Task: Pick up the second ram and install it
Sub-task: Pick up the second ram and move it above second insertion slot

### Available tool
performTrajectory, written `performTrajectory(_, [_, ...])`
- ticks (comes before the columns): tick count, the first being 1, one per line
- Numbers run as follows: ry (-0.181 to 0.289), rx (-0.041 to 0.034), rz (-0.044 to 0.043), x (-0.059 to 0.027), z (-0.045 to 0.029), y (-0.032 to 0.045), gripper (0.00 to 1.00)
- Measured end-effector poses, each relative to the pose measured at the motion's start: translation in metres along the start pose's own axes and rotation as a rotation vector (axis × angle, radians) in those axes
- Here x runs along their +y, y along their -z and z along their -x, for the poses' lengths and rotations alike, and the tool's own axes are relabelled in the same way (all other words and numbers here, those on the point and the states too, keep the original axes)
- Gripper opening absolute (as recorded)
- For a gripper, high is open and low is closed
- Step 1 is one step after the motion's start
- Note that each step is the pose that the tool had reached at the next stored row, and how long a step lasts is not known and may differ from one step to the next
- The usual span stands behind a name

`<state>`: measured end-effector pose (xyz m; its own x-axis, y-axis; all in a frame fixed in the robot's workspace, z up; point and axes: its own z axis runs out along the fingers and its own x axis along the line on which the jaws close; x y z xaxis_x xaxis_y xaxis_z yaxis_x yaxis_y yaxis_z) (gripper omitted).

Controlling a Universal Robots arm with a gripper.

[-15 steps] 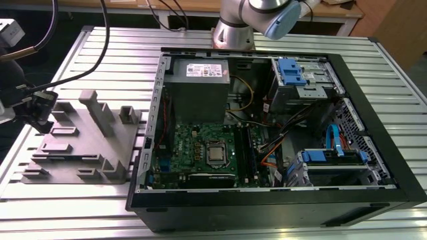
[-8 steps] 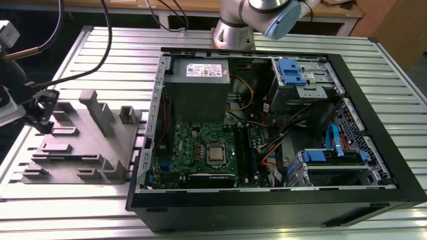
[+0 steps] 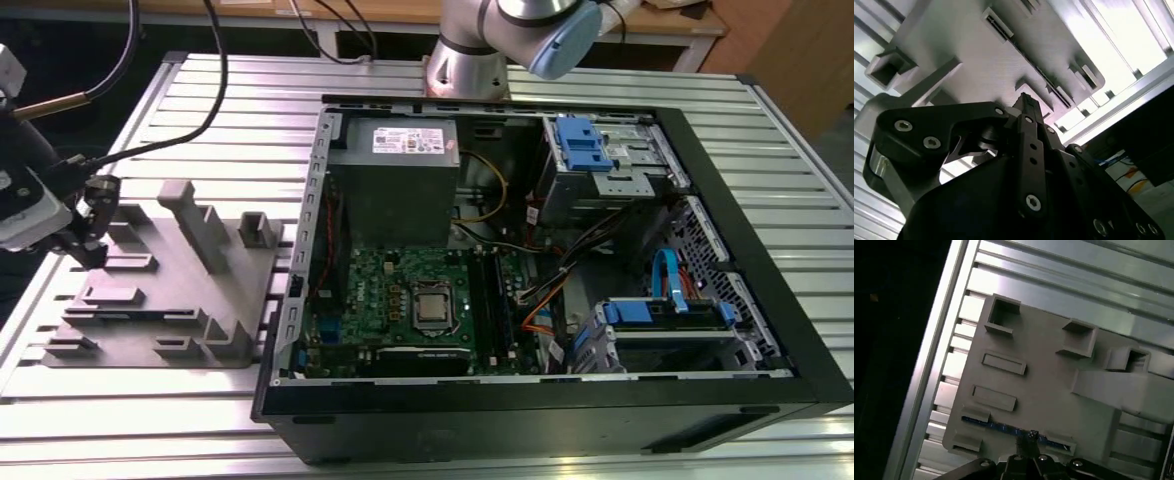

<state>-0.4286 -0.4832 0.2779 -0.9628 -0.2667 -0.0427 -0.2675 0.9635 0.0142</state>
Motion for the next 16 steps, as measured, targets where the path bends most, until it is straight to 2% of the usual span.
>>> performTrajectory(16, [0.291,0.005,0.0102,-0.0001,-0.0002,-0.0041,0.07])
